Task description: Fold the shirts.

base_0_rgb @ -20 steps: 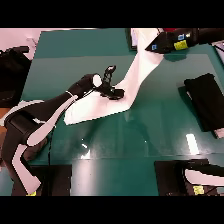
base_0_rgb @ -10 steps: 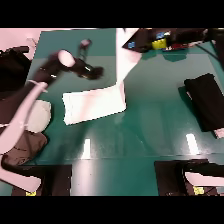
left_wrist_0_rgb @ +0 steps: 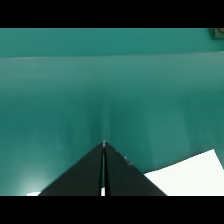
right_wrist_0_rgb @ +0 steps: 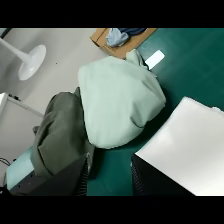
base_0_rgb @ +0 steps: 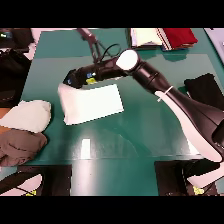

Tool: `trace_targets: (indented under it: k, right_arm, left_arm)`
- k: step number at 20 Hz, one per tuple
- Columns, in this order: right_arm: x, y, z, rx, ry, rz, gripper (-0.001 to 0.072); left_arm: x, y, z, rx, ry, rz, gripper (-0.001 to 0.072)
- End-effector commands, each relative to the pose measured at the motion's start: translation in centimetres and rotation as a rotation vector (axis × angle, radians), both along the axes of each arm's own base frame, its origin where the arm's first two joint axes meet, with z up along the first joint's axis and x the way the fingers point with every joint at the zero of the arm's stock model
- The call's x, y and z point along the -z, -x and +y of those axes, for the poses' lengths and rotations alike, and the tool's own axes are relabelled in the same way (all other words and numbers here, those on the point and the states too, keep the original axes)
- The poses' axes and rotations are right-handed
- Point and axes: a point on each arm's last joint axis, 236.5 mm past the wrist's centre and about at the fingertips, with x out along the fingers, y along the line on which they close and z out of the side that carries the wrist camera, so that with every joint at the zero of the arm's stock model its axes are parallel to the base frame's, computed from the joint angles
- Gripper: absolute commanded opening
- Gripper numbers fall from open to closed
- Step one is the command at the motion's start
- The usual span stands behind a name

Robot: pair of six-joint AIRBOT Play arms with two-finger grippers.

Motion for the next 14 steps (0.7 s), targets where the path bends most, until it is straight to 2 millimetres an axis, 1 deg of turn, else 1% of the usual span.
trace_targets:
  k: [1,3,4,5,7,8,9,10,11,12,13,14]
  right_arm:
    - [2.8,-1.7,-2.7,0.007,0.130,-0.044,0.0314]
    - [4.2,-4.5,-8.1,0.102,0.209,-0.022,0.0315]
    - [5.6,-5.6,-11.6,0.163,0.246,0.026,0.0314]
    - [7.0,-6.2,-14.9,0.207,0.278,0.088,0.0314]
    - [11.4,-6.3,-21.9,0.284,0.361,0.230,0.0325]
    - [13.5,-6.3,-24.6,0.319,0.382,0.305,0.0461]
    - [15.5,-6.2,-26.8,0.352,0.386,0.384,0.0595]
    - [17.2,-6.1,-28.1,0.377,0.377,0.452,0.0596]
    - [18.7,-6.1,-28.7,0.401,0.351,0.517,0.0596]
    - [19.9,-6.0,-28.7,0.409,0.326,0.571,0.0594]
    - [21.0,-6.0,-28.0,0.403,0.302,0.622,0.0593]
    - [21.9,-5.8,-27.0,0.391,0.278,0.661,0.0593]
  left_arm:
    - [-2.0,1.6,0.8,-0.012,-0.017,-0.041,0.0031]
    - [-1.8,1.7,-1.2,0.035,-0.020,-0.038,0.0030]
    - [-1.7,1.7,-2.4,0.062,-0.019,-0.038,0.0030]
    - [-1.6,1.8,-3.4,0.085,-0.019,-0.039,0.0030]
    - [-1.3,1.9,-5.2,0.125,-0.018,-0.033,0.0030]
    - [-1.1,1.9,-5.7,0.137,-0.018,-0.028,0.0031]
    - [-0.9,1.9,-6.3,0.149,-0.019,-0.024,0.0031]
    - [-0.7,1.9,-6.8,0.160,-0.019,-0.021,0.0031]
    - [-0.4,1.8,-7.2,0.169,-0.019,-0.016,0.0031]
    - [-0.3,1.7,-7.6,0.176,-0.019,-0.015,0.0031]
    - [-0.1,1.6,-7.8,0.180,-0.018,-0.012,0.0031]
    - [0.1,1.4,-7.9,0.182,-0.018,-0.007,0.0031]
